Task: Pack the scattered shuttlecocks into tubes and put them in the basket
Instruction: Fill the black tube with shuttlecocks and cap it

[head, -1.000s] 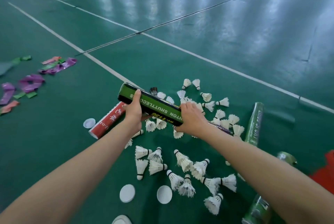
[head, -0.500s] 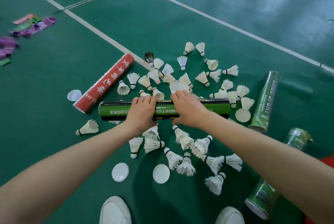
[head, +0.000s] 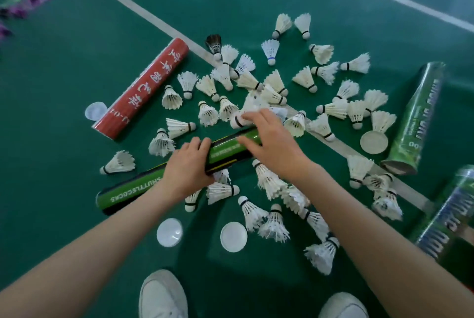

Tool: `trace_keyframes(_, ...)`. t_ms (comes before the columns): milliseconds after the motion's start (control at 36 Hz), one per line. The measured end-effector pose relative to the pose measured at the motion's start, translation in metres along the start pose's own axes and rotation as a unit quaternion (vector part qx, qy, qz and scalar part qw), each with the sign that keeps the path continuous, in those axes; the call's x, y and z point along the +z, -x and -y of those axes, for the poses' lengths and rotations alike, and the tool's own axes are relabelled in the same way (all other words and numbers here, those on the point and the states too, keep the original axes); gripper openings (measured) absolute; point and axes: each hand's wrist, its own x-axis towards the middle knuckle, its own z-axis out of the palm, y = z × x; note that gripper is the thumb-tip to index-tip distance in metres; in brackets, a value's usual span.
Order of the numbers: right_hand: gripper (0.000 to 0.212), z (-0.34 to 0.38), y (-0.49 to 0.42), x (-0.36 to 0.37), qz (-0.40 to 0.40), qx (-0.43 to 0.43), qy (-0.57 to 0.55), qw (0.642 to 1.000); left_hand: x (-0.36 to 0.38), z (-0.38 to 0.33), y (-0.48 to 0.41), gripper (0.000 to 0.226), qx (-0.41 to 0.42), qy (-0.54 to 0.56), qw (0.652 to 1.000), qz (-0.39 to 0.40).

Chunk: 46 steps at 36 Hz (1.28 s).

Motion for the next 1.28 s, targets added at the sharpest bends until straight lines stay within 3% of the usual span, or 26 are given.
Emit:
trace_keyframes(111,0.021,-0.024,0.018,-0.006,-0.138,0.089,-0.154,0.974,0.005,0.019,0.016,0.078,-0.074,0.02,0.997,0.01)
trace_keyframes(222,0.017,-0.044,0.034,0.0,-0.178,0.144,-0.214,0.95,0.009,0.02,0.022,0.082,-0.093,0.049,0.994,-0.004)
trace_keyframes(361,0.018,-0.045,0.048,0.009,-0.222,0.151,-0.309,0.912,0.005,0.014,0.023,0.078,-0.079,0.085,0.99,-0.076)
trace_keyframes(528,0.055,-0.019,0.051,0.023,-0.202,0.117,-0.347,0.908,0.007,0.013,0.026,0.075,-0.058,0.11,0.985,-0.123)
trace_keyframes(694,0.05,0.01,0.049,0.021,-0.141,0.139,-0.442,0.875,0.008,0.008,0.031,0.075,-0.061,0.106,0.983,-0.136)
trace_keyframes(806,0.072,0.012,0.049,0.031,-0.05,0.146,-0.48,0.864,0.01,0.007,0.038,0.075,-0.064,0.064,0.987,-0.133)
trace_keyframes(972,0.068,-0.009,0.048,0.04,-0.063,0.174,-0.55,0.815,0.02,0.008,0.043,0.075,-0.085,0.031,0.989,-0.116)
trace_keyframes(1056,0.055,-0.025,0.054,0.045,-0.063,0.186,-0.486,0.851,0.029,0.015,0.043,0.074,-0.102,0.008,0.989,-0.111)
trace_keyframes(1139,0.039,-0.054,0.057,0.06,-0.044,0.251,-0.283,0.925,0.039,0.02,0.043,0.074,-0.117,-0.007,0.989,-0.094)
trace_keyframes(1194,0.046,-0.071,0.059,0.071,0.021,0.285,-0.146,0.947,0.047,0.019,0.044,0.076,-0.119,-0.012,0.99,-0.075)
trace_keyframes(1278,0.068,-0.081,0.06,0.083,0.098,0.282,-0.024,0.954,0.056,0.018,0.046,0.078,-0.124,-0.014,0.991,-0.054)
